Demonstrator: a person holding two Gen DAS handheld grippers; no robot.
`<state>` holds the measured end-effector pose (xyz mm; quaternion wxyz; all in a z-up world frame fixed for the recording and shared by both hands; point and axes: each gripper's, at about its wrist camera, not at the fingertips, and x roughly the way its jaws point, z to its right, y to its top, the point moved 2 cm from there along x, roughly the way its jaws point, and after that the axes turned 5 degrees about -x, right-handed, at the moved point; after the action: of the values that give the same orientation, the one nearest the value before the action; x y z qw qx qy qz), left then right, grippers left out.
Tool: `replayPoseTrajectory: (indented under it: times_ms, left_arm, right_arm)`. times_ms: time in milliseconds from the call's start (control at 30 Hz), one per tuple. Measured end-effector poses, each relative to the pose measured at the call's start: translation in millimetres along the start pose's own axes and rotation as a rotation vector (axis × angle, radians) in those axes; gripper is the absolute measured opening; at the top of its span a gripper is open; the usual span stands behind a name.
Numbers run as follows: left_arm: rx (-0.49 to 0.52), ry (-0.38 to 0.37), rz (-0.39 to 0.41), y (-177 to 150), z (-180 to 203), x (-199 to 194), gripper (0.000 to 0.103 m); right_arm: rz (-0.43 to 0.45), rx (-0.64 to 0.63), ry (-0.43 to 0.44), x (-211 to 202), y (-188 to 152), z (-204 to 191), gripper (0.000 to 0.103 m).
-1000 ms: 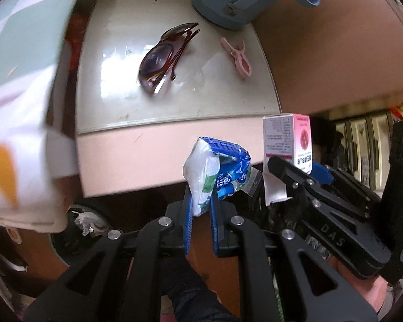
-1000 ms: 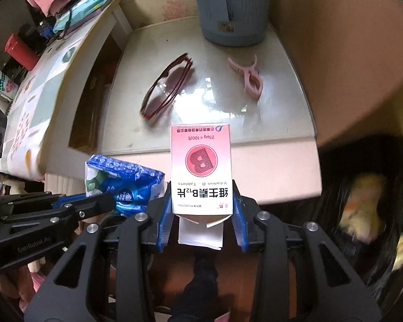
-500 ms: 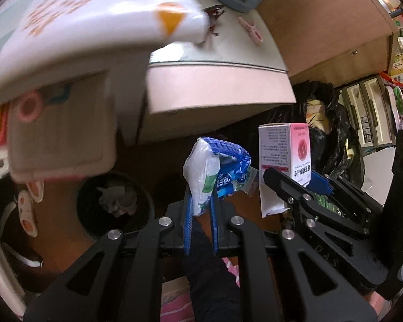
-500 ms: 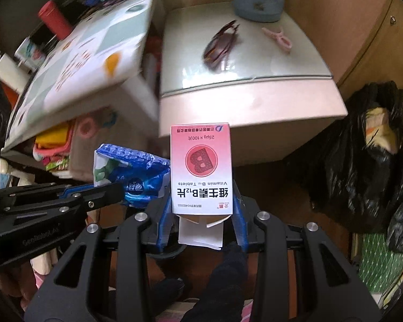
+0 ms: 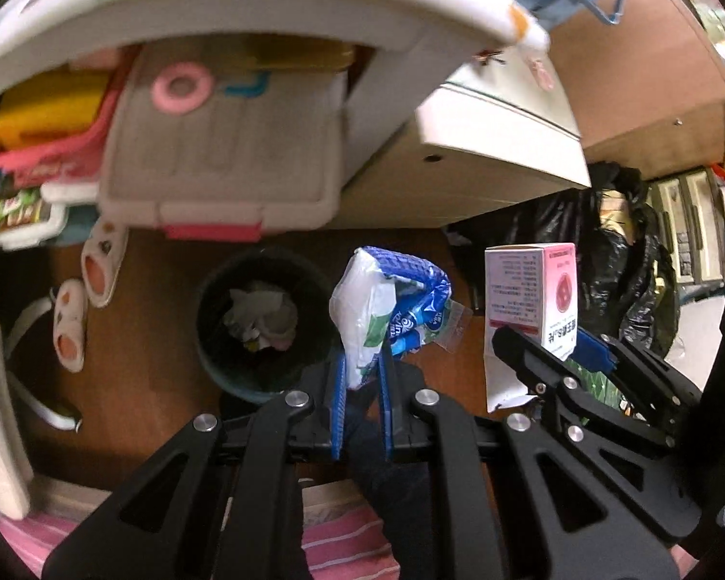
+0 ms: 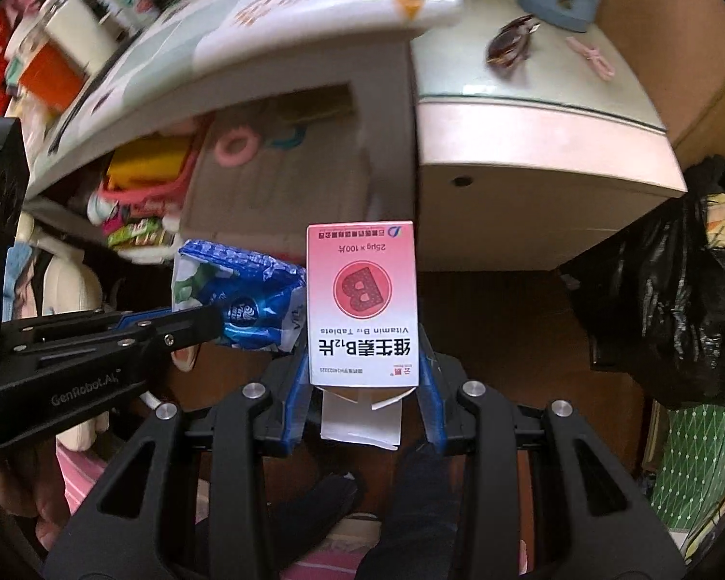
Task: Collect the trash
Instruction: 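Carry the wipe packet and vitamin box over the trash bin with both grippers, then open the right gripper to drop the box while the left drops the packet into the bin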
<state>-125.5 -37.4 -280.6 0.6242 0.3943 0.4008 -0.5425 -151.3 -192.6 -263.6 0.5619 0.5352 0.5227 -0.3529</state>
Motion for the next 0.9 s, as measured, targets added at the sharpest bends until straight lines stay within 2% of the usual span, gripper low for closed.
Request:
replayPoseTrajectory:
  times_ms: [167, 467, 700, 767, 900]
  left_arm:
    - [-0.049, 0.033, -0.014, -11, -30, 19, 0.011]
    - [-0.104, 0.082, -0.051, -29, -75, 76, 0.011]
    - [-0.124, 0.102, -0.055, -33, -97, 121, 0.012]
    - [-0.132, 0.111, -0.054, -33, -101, 131, 0.012]
    - [-0.146, 0.129, -0.057, -31, -109, 150, 0.014]
  right_arm:
    - [-0.056, -0.058, 0.025, 38, -14, -22, 0.039]
    - [-0.140, -0.117, 0.048, 111, -37, -33, 0.039]
    - [-0.161, -0.146, 0.051, 160, -43, -33, 0.041]
    - [-0.158, -0.161, 0.052, 172, -43, -33, 0.058]
    - [-0.168, -0.191, 0.038, 190, -47, -28, 0.064]
